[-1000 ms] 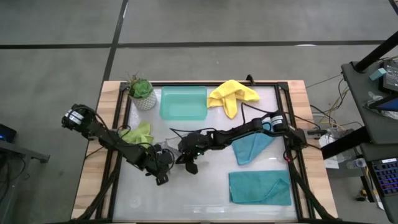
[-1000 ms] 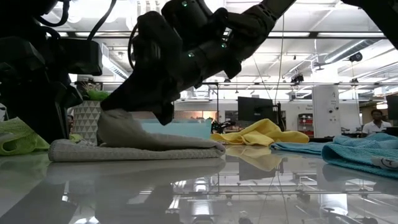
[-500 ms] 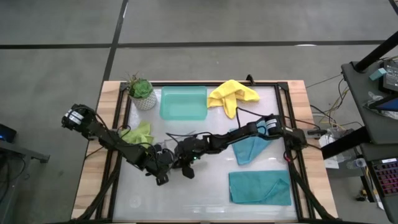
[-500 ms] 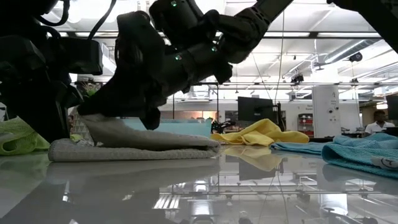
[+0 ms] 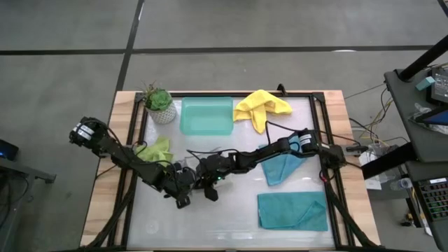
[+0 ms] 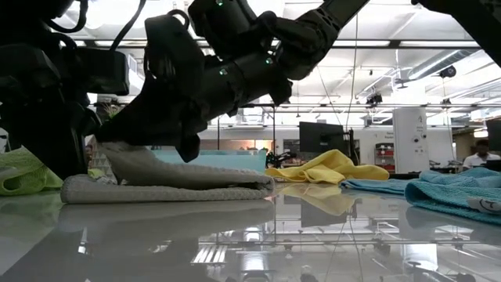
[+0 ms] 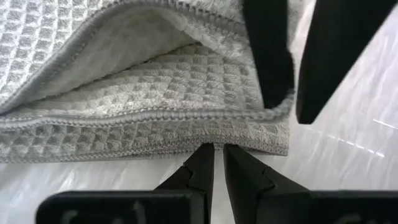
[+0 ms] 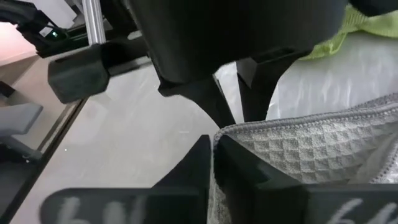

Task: Fold microfiber towels
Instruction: Fold the gray microfiber towel

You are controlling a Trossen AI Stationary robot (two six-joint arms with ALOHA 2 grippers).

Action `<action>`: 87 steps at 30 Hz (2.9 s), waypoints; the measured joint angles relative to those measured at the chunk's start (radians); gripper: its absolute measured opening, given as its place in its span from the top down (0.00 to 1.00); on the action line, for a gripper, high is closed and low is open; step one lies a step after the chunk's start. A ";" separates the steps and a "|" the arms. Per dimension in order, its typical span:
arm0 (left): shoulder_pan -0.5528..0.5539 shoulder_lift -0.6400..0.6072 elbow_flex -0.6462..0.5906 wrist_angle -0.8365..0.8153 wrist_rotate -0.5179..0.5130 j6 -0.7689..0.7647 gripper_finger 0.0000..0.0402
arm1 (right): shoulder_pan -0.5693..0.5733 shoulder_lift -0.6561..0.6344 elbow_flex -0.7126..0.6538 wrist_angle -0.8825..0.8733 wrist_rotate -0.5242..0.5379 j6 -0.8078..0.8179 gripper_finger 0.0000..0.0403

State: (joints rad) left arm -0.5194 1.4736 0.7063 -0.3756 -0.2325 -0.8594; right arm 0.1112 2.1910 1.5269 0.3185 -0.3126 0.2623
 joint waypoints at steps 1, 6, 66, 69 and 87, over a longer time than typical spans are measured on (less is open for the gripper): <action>0.000 -0.002 0.000 -0.001 0.012 0.000 0.95 | 0.000 0.000 0.000 -0.002 0.000 0.000 0.89; 0.001 -0.030 0.000 -0.002 0.051 -0.002 0.92 | 0.000 0.000 0.002 -0.006 -0.009 0.019 0.80; 0.000 -0.072 0.002 0.024 0.104 0.000 0.86 | 0.006 -0.238 -0.034 -0.515 0.068 -0.281 0.58; 0.000 -0.064 0.002 0.071 0.071 0.001 0.86 | 0.012 -0.279 -0.085 -0.551 0.134 -0.296 0.60; 0.002 -0.026 0.001 0.126 -0.018 -0.049 0.86 | 0.016 -0.337 -0.315 -0.456 0.160 -0.202 0.75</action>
State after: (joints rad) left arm -0.5179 1.4472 0.7074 -0.2495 -0.2509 -0.9085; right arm 0.1268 1.8538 1.2123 -0.1379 -0.1524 0.0598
